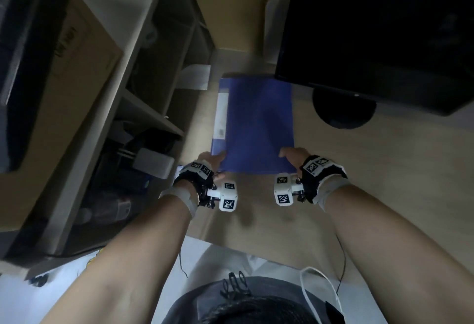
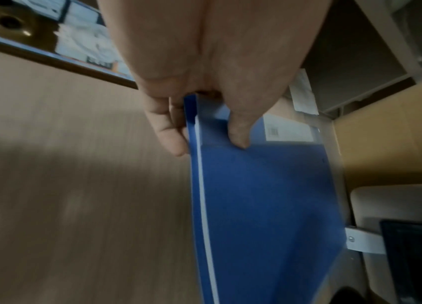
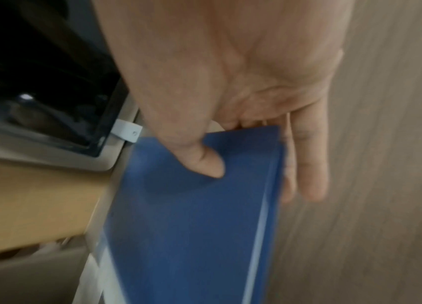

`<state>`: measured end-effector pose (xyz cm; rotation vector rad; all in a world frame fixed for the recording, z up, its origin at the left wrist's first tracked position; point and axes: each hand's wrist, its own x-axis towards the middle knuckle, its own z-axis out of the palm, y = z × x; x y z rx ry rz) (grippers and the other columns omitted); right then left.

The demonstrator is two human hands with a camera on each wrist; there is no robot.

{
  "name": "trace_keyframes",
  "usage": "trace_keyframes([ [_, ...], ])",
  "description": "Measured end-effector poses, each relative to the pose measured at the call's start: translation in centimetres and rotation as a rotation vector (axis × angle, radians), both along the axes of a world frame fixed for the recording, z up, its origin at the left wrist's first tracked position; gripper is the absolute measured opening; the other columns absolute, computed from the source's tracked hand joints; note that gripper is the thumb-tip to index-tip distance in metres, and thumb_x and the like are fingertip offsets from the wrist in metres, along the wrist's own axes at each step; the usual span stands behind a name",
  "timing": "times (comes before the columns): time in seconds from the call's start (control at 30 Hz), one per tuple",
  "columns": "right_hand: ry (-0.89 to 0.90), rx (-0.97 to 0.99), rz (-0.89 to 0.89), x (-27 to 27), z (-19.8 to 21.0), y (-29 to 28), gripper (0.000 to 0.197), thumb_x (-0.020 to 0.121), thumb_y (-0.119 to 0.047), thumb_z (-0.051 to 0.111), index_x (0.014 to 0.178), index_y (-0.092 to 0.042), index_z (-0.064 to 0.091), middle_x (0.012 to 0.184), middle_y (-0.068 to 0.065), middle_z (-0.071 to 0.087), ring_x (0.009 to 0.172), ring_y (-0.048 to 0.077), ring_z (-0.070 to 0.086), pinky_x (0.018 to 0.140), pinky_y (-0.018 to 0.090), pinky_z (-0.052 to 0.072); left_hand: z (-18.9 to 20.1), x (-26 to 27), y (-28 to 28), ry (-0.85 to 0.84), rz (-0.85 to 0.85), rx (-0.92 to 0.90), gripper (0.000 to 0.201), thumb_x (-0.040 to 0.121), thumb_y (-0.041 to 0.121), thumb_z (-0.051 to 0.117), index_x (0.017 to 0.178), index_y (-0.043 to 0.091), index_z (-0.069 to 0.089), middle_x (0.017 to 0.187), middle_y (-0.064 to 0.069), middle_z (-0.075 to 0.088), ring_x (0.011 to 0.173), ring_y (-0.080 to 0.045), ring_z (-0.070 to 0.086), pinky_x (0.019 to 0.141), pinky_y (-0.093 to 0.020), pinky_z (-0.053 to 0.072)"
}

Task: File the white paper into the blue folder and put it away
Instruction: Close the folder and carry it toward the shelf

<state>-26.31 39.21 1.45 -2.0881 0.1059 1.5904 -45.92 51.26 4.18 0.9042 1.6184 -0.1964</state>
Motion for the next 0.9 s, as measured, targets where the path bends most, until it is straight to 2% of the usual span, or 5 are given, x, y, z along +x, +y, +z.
trace_keyframes([
  [0.13, 0.063, -0.021, -0.062, 0.1, 0.3, 0.0, 0.026, 0.091, -0.011, 0.048, 0.117, -0.008, 0.047, 0.119, 0.011, 0.063, 0.073, 0.028, 0.074, 0.046, 0.027, 0.049, 0.2, 1.8, 1.7, -0.028, 0.033, 0.033, 0.022, 0.09, 0.03, 0.059, 0.077, 0.012, 0.057, 0.077, -0.009, 0.066, 0.063, -0.024, 0.065, 0.075, -0.039, 0.061],
  [0.3, 0.039, 0.033, -0.117, -0.1, -0.9, 0.8, 0.038, 0.092, -0.007, 0.051, 0.129, -0.003, 0.051, 0.091, 0.005, 0.068, 0.084, 0.027, 0.075, 0.086, 0.047, 0.058, -3.2, 1.6, 4.4, 0.011, 0.001, 0.165, 0.014, 0.074, 0.016, 0.063, 0.082, 0.005, 0.067, 0.072, -0.011, 0.067, 0.067, -0.028, 0.064, 0.076, -0.039, 0.059],
  [0.47, 0.047, 0.049, -0.149, -1.1, -1.1, 1.5, 0.026, 0.092, 0.005, 0.047, 0.117, -0.002, 0.053, 0.104, 0.016, 0.067, 0.075, 0.024, 0.072, 0.054, 0.031, 0.059, -3.0, 1.0, 4.8, 0.07, -0.072, 0.186, 0.063, 0.061, 0.005, 0.068, 0.123, 0.013, 0.062, 0.11, -0.011, 0.069, 0.09, -0.03, 0.066, 0.081, -0.034, 0.056],
  [0.53, 0.072, 0.052, -0.135, -1.5, -0.8, 1.6, 0.024, 0.094, 0.004, 0.044, 0.116, -0.002, 0.051, 0.106, 0.013, 0.064, 0.088, 0.022, 0.07, 0.07, 0.034, 0.061, -1.7, 1.1, 4.4, 0.061, -0.046, 0.206, 0.072, 0.074, 0.001, 0.068, 0.142, 0.011, 0.045, 0.136, -0.011, 0.057, 0.116, -0.032, 0.059, 0.092, -0.031, 0.049],
  [0.9, -0.052, 0.093, 0.102, -2.1, -0.8, -0.1, 0.038, 0.074, -0.021, 0.068, 0.102, -0.025, 0.043, 0.071, -0.002, 0.048, 0.054, 0.016, 0.042, 0.046, 0.019, 0.041, -2.2, 1.5, 3.0, 0.108, -0.16, 0.179, 0.084, 0.082, 0.031, 0.067, 0.151, 0.008, 0.024, 0.155, -0.011, 0.032, 0.14, -0.033, 0.036, 0.112, -0.038, 0.033],
])
